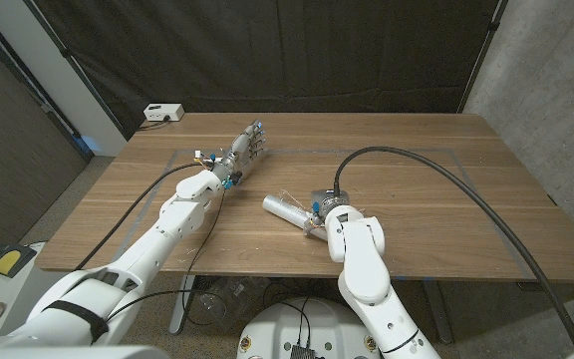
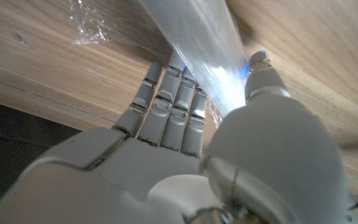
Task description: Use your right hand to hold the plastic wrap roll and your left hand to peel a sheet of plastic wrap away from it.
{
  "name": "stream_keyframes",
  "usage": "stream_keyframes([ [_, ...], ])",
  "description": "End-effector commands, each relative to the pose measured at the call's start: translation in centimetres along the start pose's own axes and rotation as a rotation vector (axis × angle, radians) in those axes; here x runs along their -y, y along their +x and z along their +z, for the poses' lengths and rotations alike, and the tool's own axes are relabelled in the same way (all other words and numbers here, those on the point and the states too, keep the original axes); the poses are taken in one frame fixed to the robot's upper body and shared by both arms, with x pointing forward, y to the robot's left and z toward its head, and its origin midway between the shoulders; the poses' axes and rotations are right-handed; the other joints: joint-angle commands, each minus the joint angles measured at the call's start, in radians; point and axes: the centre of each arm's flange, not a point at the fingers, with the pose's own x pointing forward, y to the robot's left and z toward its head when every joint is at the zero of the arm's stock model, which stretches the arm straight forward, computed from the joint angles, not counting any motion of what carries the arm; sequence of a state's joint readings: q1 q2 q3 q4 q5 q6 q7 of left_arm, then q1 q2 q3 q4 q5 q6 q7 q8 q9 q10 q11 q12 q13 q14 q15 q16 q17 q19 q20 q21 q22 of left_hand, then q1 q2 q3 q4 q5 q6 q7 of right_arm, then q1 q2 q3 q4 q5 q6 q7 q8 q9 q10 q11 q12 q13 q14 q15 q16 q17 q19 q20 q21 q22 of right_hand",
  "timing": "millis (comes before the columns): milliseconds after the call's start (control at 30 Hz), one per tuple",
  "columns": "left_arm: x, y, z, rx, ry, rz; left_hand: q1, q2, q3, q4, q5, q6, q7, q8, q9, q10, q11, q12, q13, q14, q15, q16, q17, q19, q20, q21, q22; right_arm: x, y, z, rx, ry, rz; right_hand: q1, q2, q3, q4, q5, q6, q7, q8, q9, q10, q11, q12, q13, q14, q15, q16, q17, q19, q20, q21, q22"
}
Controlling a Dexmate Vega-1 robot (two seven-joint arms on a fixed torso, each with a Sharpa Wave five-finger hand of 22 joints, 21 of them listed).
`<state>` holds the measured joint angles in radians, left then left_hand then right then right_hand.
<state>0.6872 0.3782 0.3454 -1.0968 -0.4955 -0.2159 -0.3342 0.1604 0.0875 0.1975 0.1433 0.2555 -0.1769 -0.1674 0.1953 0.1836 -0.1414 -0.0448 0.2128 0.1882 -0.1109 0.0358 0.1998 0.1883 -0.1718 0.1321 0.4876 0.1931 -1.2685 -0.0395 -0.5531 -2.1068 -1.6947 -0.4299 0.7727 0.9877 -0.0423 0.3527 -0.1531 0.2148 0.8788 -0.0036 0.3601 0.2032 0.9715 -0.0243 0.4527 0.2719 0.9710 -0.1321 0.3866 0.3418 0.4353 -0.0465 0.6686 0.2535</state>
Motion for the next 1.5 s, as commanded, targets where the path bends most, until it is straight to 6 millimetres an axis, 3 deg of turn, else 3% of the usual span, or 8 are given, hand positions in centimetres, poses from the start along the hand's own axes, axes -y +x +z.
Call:
stream_keyframes([
  [33,-0.5,-0.2,0.1,0.004,0.000,0.011,0.003,0.004,-0.005,0.001,0.006,-0.011,-0.002,-0.003,0.004,-0.004,0.003,-0.005,0.005,-0.003,-0.001,-0.003,0.003,-0.003,0.004,-0.005,0.004,1.4,0.6,-1.5,0.051,0.210,-0.061,0.145,0.178,0.004,0.000,-0.003,0.156,-0.118,0.023,0.012,0.136,-0.115,0.013,0.012,0.033,-0.107,0.012,0.012,0.016,-0.043,0.018,0.005],
  [300,-0.8,-0.2,0.5,0.011,0.002,0.012,0.004,0.004,-0.006,0.001,0.007,-0.010,-0.002,-0.003,0.004,-0.003,0.003,-0.004,0.005,-0.003,-0.003,-0.003,0.003,-0.002,0.004,-0.006,0.004,1.7,0.9,-2.6,0.067,0.346,-0.076,0.157,0.182,0.000,-0.002,-0.005,0.149,-0.096,0.041,0.034,0.167,-0.108,0.033,0.037,0.078,-0.105,0.042,0.044,0.028,-0.029,0.052,0.013],
  [467,-0.9,-0.1,0.5,0.012,0.003,0.009,0.004,0.005,-0.006,0.000,0.008,-0.010,-0.002,-0.002,0.004,-0.004,0.003,-0.005,0.005,-0.002,0.001,-0.003,0.003,-0.002,0.004,-0.006,0.005,1.7,1.2,-4.0,0.145,0.530,-0.081,0.154,0.191,0.003,0.004,-0.004,0.140,-0.077,0.048,0.044,0.173,-0.095,0.041,0.051,0.075,-0.096,0.039,0.051,0.043,-0.015,0.073,0.018],
  [767,-1.2,0.0,0.6,0.011,0.002,0.008,0.004,0.005,-0.007,-0.001,0.009,-0.011,-0.002,-0.003,0.004,-0.003,0.001,-0.004,0.005,-0.002,0.000,-0.003,0.002,-0.001,0.004,-0.007,0.005,1.7,2.2,-5.1,0.261,0.779,-0.081,0.150,0.197,0.011,0.009,-0.005,0.131,-0.069,0.056,0.054,0.169,-0.086,0.044,0.065,0.068,-0.092,0.028,0.051,0.043,0.000,0.092,0.023],
  [933,-1.4,0.0,0.6,0.013,0.001,0.012,0.004,0.005,-0.008,-0.001,0.010,-0.012,-0.003,-0.003,0.004,-0.003,0.001,-0.004,0.005,-0.003,-0.001,-0.004,0.002,-0.001,0.004,-0.008,0.005,1.7,3.1,-5.4,0.340,0.901,-0.066,0.148,0.201,0.021,0.010,-0.011,0.117,-0.052,0.063,0.064,0.166,-0.076,0.047,0.080,0.077,-0.092,0.023,0.052,0.076,0.009,0.125,0.028],
  [1267,-1.8,-0.1,0.4,0.012,-0.001,0.019,0.005,0.005,-0.009,-0.001,0.011,-0.011,-0.003,-0.002,0.004,-0.003,0.003,-0.004,0.005,-0.001,-0.001,-0.003,0.002,-0.001,0.004,-0.009,0.005,1.7,4.2,-6.0,0.467,1.118,-0.049,0.141,0.195,0.043,0.008,-0.026,0.096,-0.028,0.082,0.088,0.175,-0.068,0.058,0.107,0.129,-0.078,0.025,0.049,0.163,0.002,0.201,0.034],
  [1500,-1.7,0.0,0.4,0.011,-0.003,0.016,0.005,0.006,-0.011,-0.002,0.011,-0.012,-0.003,-0.002,0.004,-0.002,0.002,-0.004,0.005,-0.002,-0.002,-0.003,0.002,-0.001,0.005,-0.010,0.005,1.7,4.6,-6.4,0.523,1.218,-0.053,0.137,0.193,0.055,0.007,-0.024,0.084,-0.018,0.091,0.100,0.181,-0.066,0.063,0.121,0.156,-0.079,0.028,0.049,0.186,-0.006,0.232,0.034],
])
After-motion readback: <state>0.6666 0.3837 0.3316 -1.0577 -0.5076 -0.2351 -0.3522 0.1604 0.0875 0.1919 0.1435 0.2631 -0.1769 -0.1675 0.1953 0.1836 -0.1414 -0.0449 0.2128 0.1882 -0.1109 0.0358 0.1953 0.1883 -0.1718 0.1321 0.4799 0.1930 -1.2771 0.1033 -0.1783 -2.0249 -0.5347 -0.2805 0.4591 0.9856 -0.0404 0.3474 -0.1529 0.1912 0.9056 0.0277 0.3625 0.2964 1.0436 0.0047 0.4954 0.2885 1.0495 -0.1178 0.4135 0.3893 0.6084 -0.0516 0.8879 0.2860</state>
